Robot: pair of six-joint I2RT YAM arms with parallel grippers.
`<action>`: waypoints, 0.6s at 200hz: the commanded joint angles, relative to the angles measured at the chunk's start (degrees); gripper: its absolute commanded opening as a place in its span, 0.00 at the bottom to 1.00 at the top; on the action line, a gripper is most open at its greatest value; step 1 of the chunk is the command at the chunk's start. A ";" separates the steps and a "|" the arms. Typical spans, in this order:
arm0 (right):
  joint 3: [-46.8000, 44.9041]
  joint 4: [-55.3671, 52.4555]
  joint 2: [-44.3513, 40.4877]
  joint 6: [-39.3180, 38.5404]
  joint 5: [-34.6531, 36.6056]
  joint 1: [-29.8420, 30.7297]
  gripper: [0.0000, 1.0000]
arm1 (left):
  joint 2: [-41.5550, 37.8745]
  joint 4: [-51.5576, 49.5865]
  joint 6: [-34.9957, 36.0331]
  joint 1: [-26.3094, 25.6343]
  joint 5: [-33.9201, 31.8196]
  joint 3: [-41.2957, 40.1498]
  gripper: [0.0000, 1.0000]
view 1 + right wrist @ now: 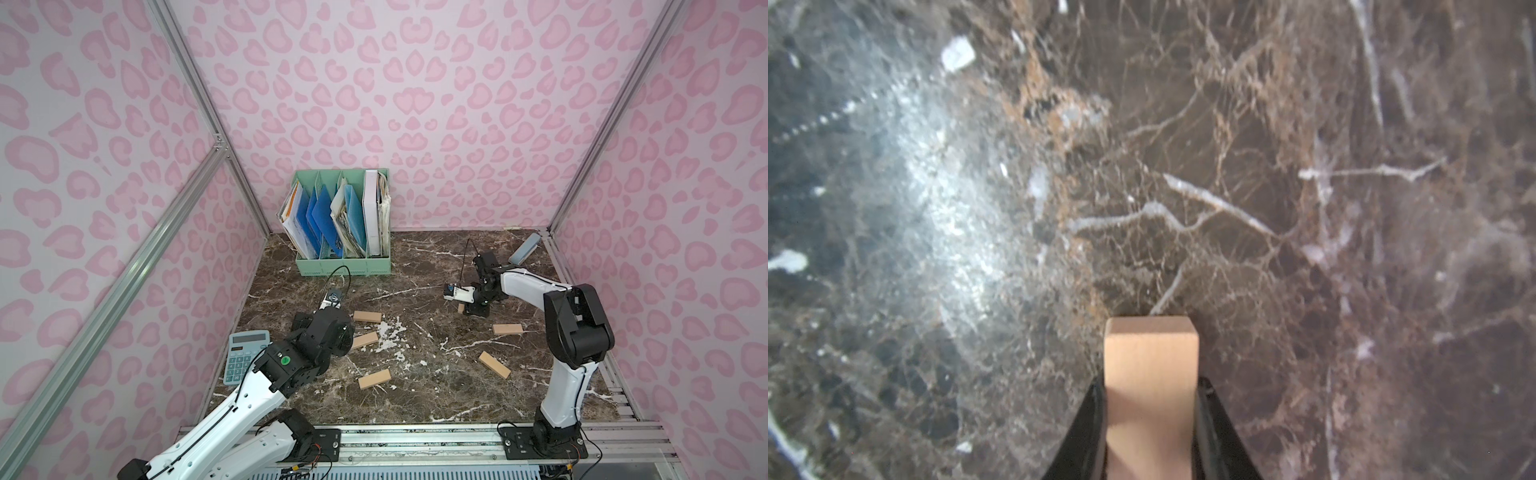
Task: Assemble the number 6 with building blocks
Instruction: Move the building block to the center of the board.
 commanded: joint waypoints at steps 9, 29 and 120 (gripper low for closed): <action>4.86 -6.21 4.36 0.08 -0.51 4.42 0.05 | -1.07 0.54 -0.05 0.02 -1.82 0.21 0.99; 9.94 -8.59 7.32 -0.24 -2.44 7.49 0.03 | -1.81 0.17 -0.12 0.02 -2.75 0.09 0.99; 13.78 -6.66 9.64 2.27 -6.17 15.17 0.02 | -3.33 0.93 -0.03 0.06 -3.23 -1.06 0.99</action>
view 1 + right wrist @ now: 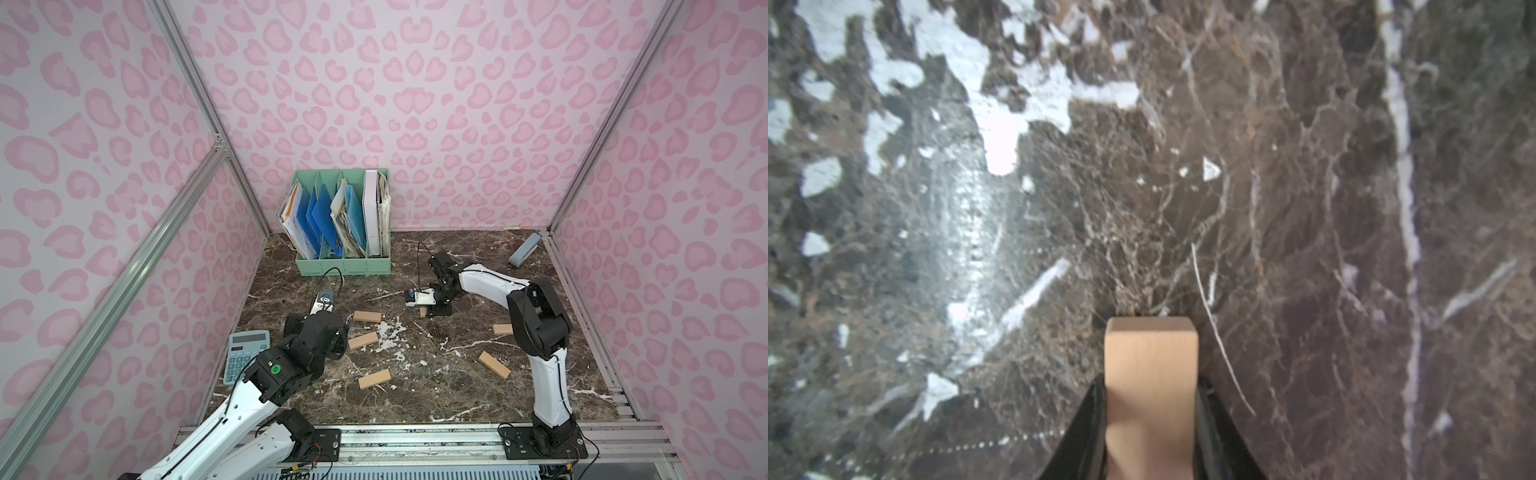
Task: Assemble the number 6 with building blocks
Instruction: Move the building block to the center of the board.
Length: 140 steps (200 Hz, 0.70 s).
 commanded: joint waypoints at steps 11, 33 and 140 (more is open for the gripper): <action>-0.84 -1.11 0.11 2.17 -2.06 0.93 0.02 | 0.68 0.96 0.09 0.01 -0.07 0.41 0.99; -1.14 -0.11 0.02 2.78 -1.23 0.98 0.03 | 1.47 0.60 0.14 0.02 -0.24 1.10 0.99; -1.87 3.55 -2.97 2.96 -0.08 0.52 0.42 | 0.98 -0.89 -0.91 0.05 1.26 1.12 0.99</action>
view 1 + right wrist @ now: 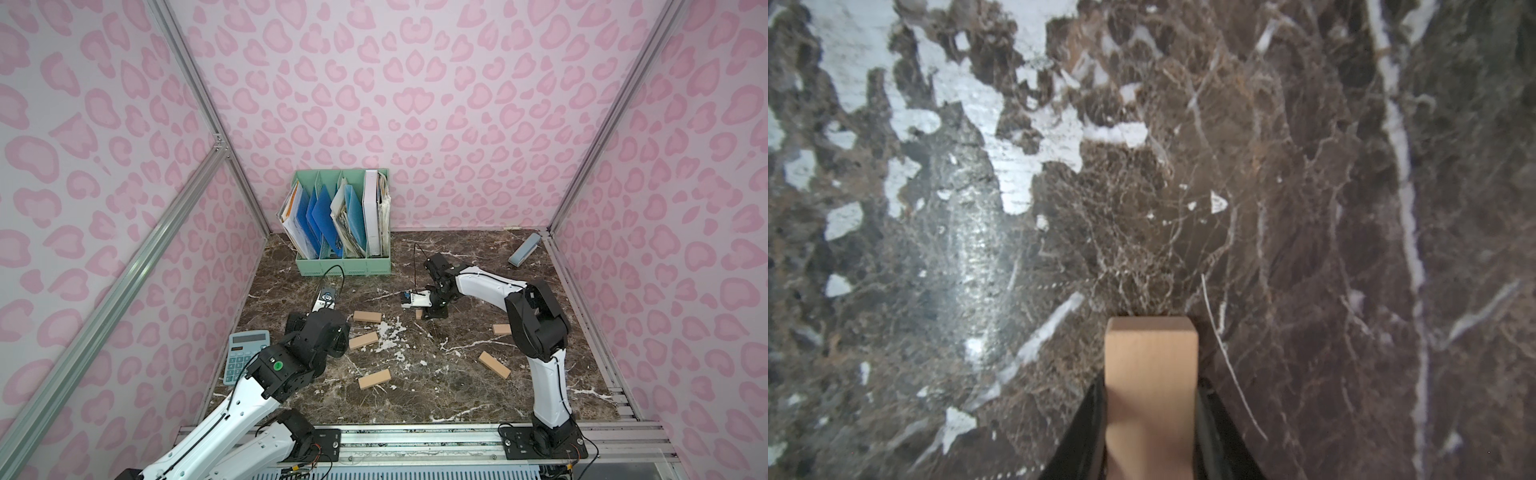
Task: Assemble the number 6 with building blocks
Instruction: Move the building block to the center of the board, then pick up the building block from the center of the board.
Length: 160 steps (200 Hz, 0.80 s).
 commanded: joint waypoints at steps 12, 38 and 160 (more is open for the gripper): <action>-0.24 2.05 -2.76 0.82 -0.86 -0.15 0.52 | -0.34 -0.73 -0.28 0.01 1.60 -0.01 0.99; -1.34 6.07 -7.15 2.20 -2.25 -0.32 1.00 | 0.05 0.99 2.41 0.07 1.90 0.09 0.99; -9.92 27.68 -29.93 36.04 3.99 -5.93 1.00 | 32.51 15.08 25.43 1.10 19.63 5.31 0.96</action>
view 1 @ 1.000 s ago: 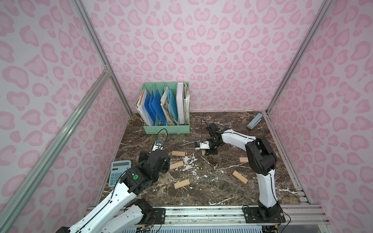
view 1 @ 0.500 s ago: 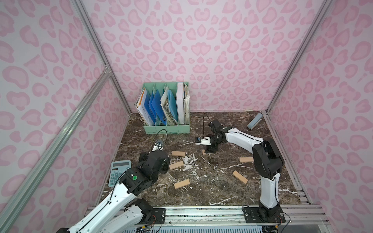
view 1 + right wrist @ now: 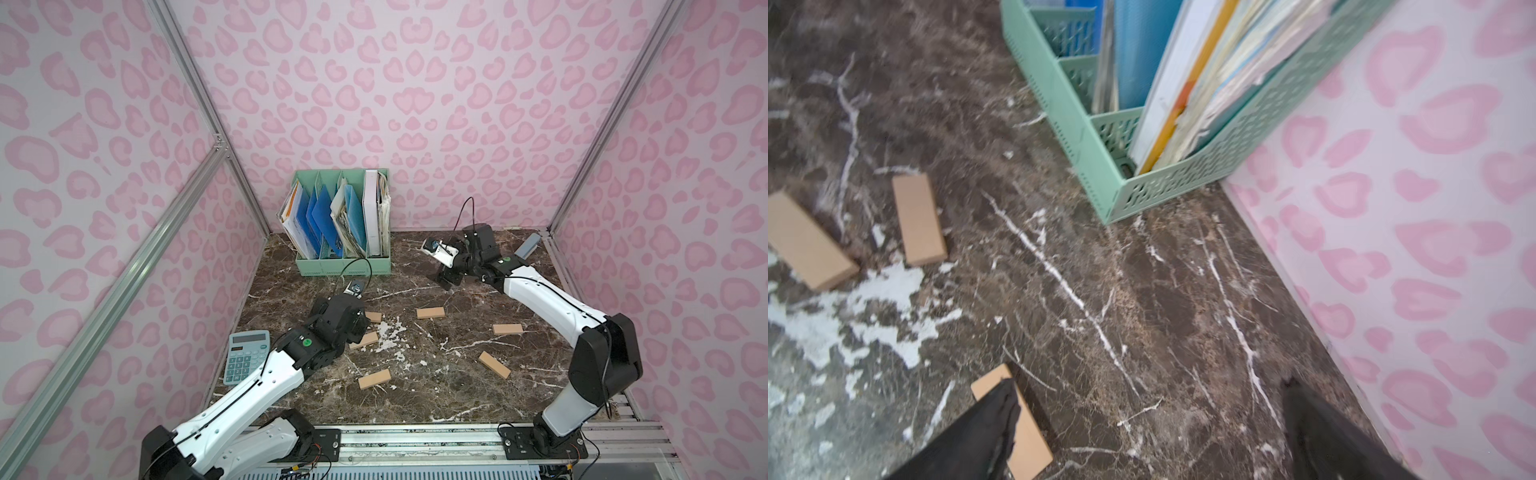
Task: Assemble the number 6 with building blocks
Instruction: Pick up the building block from the center of the board.
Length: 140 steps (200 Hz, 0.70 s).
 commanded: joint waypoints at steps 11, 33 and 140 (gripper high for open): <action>-4.06 5.53 -4.73 10.34 1.21 -0.52 1.00 | 20.00 -2.12 14.38 2.11 11.38 7.84 0.93; -9.52 8.14 -9.80 10.85 2.04 -0.59 1.00 | 27.49 -1.17 23.47 4.83 16.86 11.28 0.87; -24.90 12.16 -24.82 10.88 1.41 -5.78 1.00 | 37.71 -14.18 33.08 10.79 29.08 26.30 0.55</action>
